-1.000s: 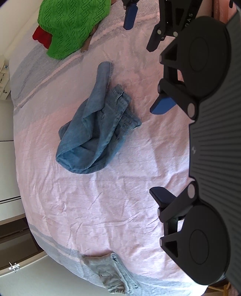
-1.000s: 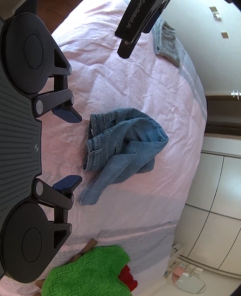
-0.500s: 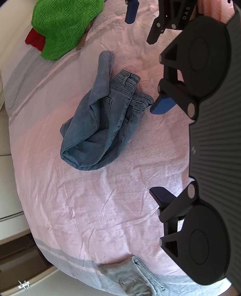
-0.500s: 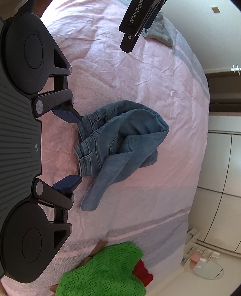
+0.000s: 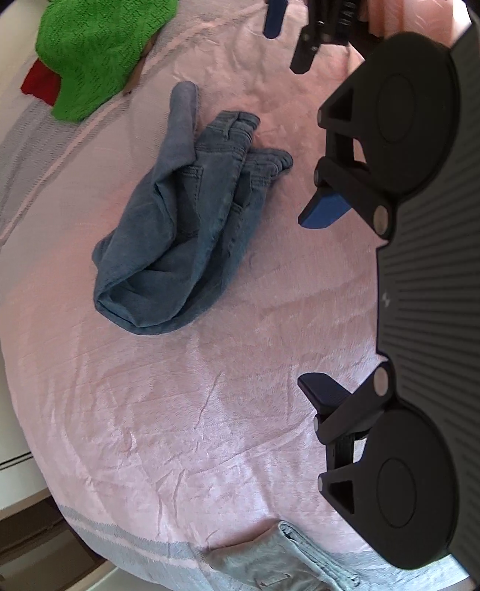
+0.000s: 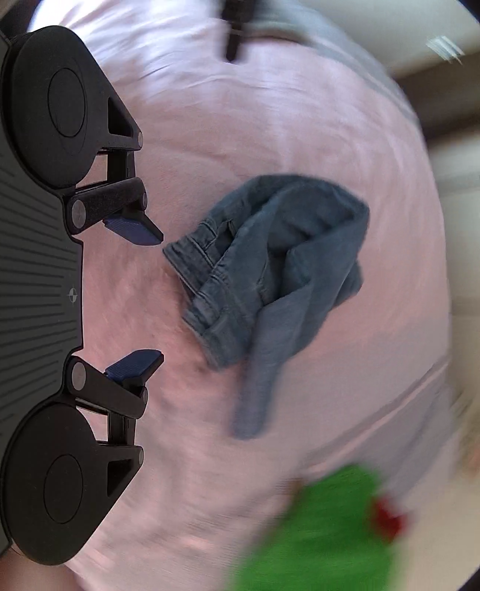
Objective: Fold clothes
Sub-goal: 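Move both tools over the crumpled jeans toward the waistband, then grasp the jeans waistband with the right gripper and lift it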
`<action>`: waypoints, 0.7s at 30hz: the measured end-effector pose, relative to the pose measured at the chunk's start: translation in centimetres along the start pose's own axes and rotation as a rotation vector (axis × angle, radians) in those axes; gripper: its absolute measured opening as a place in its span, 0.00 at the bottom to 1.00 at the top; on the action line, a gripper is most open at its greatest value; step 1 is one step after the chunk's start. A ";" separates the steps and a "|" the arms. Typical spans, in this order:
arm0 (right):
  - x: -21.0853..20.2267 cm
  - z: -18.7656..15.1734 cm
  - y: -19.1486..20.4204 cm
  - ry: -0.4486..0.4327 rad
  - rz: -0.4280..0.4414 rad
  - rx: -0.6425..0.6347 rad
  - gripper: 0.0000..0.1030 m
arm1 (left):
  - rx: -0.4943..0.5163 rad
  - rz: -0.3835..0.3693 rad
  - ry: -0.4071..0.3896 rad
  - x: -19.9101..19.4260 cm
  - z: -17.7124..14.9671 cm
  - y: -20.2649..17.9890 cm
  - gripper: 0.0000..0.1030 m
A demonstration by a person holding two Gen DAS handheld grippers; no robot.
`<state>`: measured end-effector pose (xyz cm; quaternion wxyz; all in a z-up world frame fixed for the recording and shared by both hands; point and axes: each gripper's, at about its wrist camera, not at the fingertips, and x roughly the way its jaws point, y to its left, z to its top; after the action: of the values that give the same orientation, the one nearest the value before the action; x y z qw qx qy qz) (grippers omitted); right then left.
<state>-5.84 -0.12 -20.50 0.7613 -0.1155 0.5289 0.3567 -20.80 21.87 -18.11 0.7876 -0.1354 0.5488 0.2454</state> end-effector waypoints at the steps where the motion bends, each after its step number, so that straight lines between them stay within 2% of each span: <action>1: 0.8 -0.1 -1.3 0.021 0.049 0.152 0.64 | 0.007 -0.001 0.005 0.4 0.2 0.4 0.81; 5: 5.3 -3.3 -6.2 0.126 0.294 0.841 0.64 | 0.037 0.006 0.029 2.2 1.5 2.2 0.81; 8: 8.2 -6.3 -6.8 0.132 0.386 1.158 0.64 | 0.057 0.020 0.044 3.6 2.7 3.5 0.81; 14: 12.4 -7.9 -6.6 -0.009 0.417 1.466 0.63 | 0.086 0.046 0.051 6.0 5.3 5.7 0.81; 20: 17.9 -8.4 -5.1 -0.009 0.409 1.637 0.63 | 0.102 0.072 0.051 7.6 7.2 6.9 0.81; 21: 18.5 -8.2 -5.1 -0.021 0.414 1.639 0.47 | 0.102 0.076 0.049 7.7 7.4 7.0 0.81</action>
<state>-4.94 -0.49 -41.32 0.5285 0.5757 0.6239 -0.0064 -16.50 33.17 -22.24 0.7699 -0.0804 0.5844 0.2433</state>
